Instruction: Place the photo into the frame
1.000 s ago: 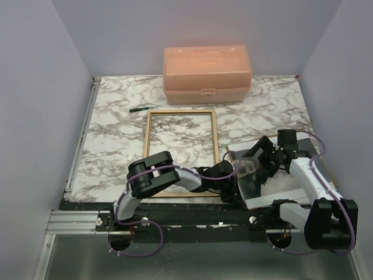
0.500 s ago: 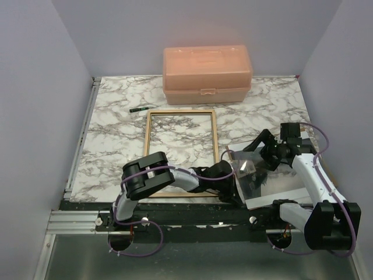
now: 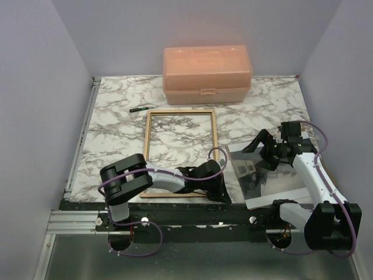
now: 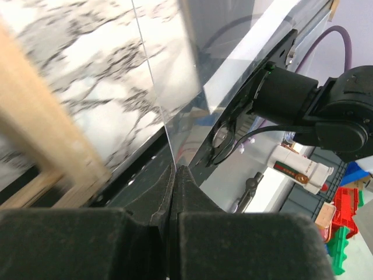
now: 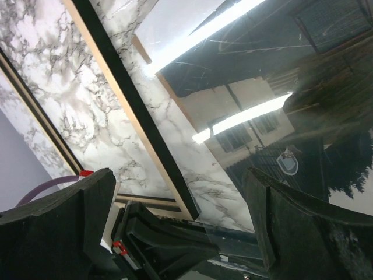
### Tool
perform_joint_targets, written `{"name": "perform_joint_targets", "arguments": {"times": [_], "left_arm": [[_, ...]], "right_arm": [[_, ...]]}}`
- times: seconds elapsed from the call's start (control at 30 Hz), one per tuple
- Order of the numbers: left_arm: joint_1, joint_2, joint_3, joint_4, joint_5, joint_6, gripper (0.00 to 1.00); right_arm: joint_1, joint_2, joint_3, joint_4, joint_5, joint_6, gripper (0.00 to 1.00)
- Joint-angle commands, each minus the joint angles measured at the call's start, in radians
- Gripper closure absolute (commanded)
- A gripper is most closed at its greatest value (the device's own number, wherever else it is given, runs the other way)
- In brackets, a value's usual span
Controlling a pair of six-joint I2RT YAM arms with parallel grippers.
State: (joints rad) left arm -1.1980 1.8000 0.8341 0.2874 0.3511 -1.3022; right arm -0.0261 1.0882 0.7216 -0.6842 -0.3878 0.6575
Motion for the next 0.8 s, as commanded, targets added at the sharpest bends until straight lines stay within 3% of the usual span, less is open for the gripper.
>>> {"name": "perform_joint_targets", "arguments": {"times": [0.0, 0.53, 0.77], "left_arm": [[0.027, -0.098, -0.096, 0.005, -0.055, 0.014, 1.00], [0.091, -0.312, -0.332, 0.032, -0.107, -0.009, 1.00], [0.129, -0.499, -0.364, -0.201, -0.191, 0.051, 1.00]], "right_arm": [[-0.001, -0.008, 0.045, -0.018, -0.086, -0.040, 0.00], [-0.001, -0.005, 0.036, -0.031, -0.135, -0.101, 0.00], [-0.001, 0.002, 0.033, -0.014, -0.160, -0.111, 0.00]]}}
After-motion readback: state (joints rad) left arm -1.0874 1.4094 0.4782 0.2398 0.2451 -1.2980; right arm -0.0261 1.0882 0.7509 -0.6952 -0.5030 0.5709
